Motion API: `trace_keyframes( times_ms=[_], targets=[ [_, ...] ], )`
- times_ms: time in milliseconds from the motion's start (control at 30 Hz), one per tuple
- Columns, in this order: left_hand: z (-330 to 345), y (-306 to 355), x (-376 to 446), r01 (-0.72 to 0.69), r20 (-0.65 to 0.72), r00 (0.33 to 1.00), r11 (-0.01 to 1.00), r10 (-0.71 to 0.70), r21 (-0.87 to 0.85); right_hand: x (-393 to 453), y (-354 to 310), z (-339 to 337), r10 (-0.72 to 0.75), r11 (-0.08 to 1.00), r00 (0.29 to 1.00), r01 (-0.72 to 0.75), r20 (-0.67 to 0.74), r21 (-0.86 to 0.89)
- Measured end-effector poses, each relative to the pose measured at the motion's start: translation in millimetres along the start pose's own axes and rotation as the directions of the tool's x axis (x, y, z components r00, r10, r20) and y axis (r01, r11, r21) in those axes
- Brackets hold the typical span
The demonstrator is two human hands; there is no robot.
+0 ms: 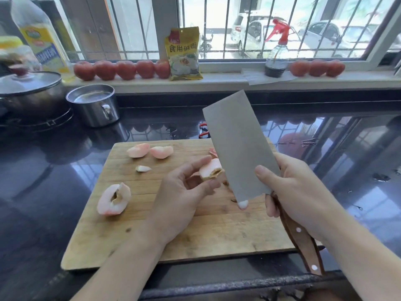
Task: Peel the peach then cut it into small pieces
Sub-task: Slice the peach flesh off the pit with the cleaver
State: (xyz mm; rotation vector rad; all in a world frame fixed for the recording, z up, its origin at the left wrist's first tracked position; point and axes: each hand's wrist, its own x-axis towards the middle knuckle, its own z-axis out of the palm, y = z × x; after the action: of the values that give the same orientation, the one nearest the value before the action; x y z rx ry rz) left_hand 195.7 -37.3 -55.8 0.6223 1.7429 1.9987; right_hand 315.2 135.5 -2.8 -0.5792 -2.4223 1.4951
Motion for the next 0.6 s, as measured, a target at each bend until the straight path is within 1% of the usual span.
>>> trace_keyframes(
  times_ms=[133,300,367,467,533,600],
  targets=[
    [2,4,-3,-0.019,0.002,1.000,1.000,0.019,0.011,-4,-1,5,-0.030,0.999,0.999,0.031,-0.032,0.020],
    [1,3,-2,-0.032,0.029,0.999,0.999,0.032,-0.018,-4,3,12,-0.041,0.999,0.999,0.042,-0.031,0.029],
    [0,2,-1,-0.033,0.048,0.998,0.999,0.035,-0.036,-3,4,12,-0.029,0.996,1.000,0.030,-0.010,0.081],
    [-2,1,0,-0.007,0.078,0.997,0.998,0.012,-0.057,-3,3,10,-0.005,0.983,1.000,0.001,0.023,0.181],
    [-2,2,1,0.020,0.107,0.994,0.997,-0.012,-0.079,-3,3,9,-0.003,0.983,1.000,0.000,0.018,0.185],
    [-3,4,2,0.105,0.136,0.988,0.973,-0.078,-0.206,-3,1,7,-0.014,0.987,1.000,0.010,0.022,0.158]
  ],
)
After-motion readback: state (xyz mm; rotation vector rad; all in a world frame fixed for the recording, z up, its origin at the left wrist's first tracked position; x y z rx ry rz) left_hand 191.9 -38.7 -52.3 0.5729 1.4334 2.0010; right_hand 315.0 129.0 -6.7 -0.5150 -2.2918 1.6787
